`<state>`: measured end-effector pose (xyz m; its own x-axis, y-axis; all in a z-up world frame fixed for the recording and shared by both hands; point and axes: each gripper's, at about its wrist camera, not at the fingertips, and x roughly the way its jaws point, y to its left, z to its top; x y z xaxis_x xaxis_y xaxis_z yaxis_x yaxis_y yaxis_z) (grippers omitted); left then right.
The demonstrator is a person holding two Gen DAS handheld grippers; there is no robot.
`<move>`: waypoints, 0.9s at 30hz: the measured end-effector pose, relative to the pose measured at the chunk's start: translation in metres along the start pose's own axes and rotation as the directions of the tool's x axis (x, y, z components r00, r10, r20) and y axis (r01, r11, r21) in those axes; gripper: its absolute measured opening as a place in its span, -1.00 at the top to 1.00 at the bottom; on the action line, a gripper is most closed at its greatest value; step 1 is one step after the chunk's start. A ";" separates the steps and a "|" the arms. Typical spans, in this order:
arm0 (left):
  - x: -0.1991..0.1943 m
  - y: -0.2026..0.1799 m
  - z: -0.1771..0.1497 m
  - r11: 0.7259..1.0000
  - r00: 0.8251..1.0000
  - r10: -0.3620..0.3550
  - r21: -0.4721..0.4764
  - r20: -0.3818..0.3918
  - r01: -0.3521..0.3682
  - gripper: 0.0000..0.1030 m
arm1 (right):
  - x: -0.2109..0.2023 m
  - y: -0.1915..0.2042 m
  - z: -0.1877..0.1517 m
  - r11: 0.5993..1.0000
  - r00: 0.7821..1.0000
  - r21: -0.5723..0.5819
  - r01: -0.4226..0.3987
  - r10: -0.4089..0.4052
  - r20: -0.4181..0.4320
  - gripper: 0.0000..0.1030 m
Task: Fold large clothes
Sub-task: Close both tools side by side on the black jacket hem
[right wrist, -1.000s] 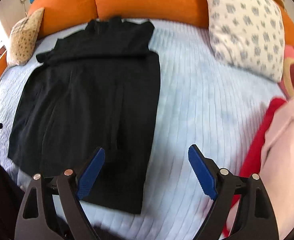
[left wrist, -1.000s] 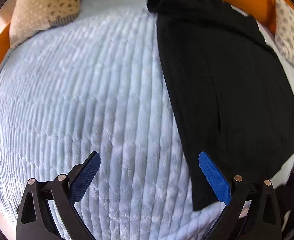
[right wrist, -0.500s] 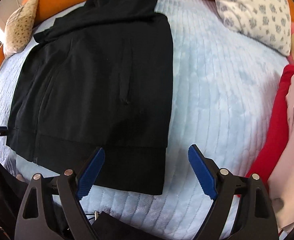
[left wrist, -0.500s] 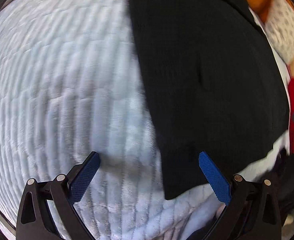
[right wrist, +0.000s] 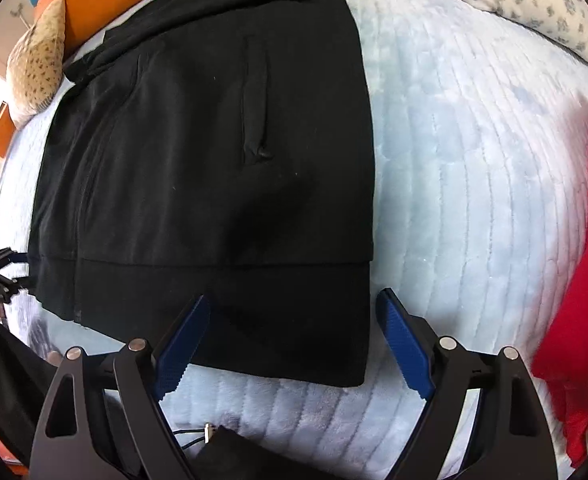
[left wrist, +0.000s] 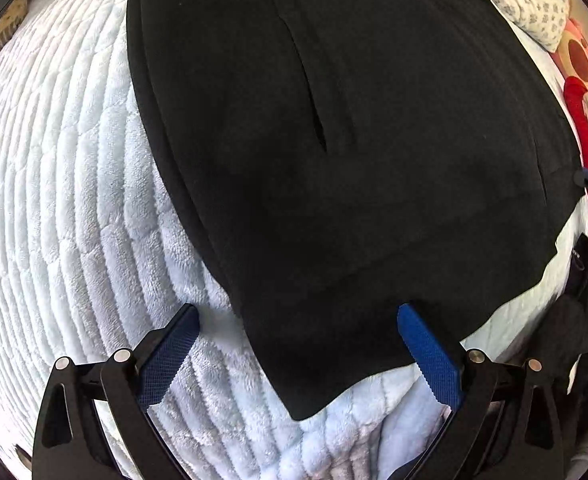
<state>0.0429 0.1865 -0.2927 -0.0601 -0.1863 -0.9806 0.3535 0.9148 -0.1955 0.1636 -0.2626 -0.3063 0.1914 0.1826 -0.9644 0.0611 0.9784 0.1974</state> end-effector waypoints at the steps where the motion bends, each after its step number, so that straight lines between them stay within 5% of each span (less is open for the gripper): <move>1: 0.001 -0.002 0.005 1.000 1.000 -0.008 -0.007 0.001 0.008 -0.94 | 0.001 0.001 0.000 1.000 1.000 -0.008 0.003 -0.003 -0.001 -0.65; 8: -0.009 0.011 0.015 0.997 0.997 -0.073 -0.020 0.025 0.074 -0.87 | 0.005 -0.005 0.001 1.000 1.000 0.009 -0.023 0.023 0.003 -0.65; 11: -0.007 0.002 0.020 0.998 0.998 -0.057 0.008 0.006 0.057 -0.80 | 0.003 -0.004 0.001 1.000 1.000 -0.005 -0.029 0.029 0.006 -0.46; 13: -0.010 -0.001 0.025 0.998 0.998 -0.055 -0.016 -0.020 0.055 -0.66 | -0.002 -0.010 0.003 0.998 0.998 0.016 -0.064 0.063 0.015 -0.04; 18: -0.014 0.012 0.037 0.978 0.986 -0.147 -0.158 -0.074 0.134 -0.07 | -0.005 -0.034 0.005 0.983 0.988 0.096 -0.156 0.157 0.002 0.06; 22: -0.007 -0.002 0.038 0.993 0.984 -0.095 -0.087 -0.150 0.083 -0.15 | -0.005 -0.034 0.007 0.978 0.981 0.086 -0.192 0.193 -0.011 0.06; 27: -0.006 -0.012 0.038 0.991 0.989 -0.100 -0.102 -0.112 0.089 -0.31 | 0.000 -0.033 0.011 0.980 0.982 0.080 -0.181 0.184 -0.029 0.04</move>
<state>0.0749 0.1627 -0.2843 -0.1995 -0.2354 -0.9512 0.2496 0.9265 -0.2817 0.1722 -0.2959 -0.3109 0.1706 0.3623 -0.9163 0.1038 0.9181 0.3824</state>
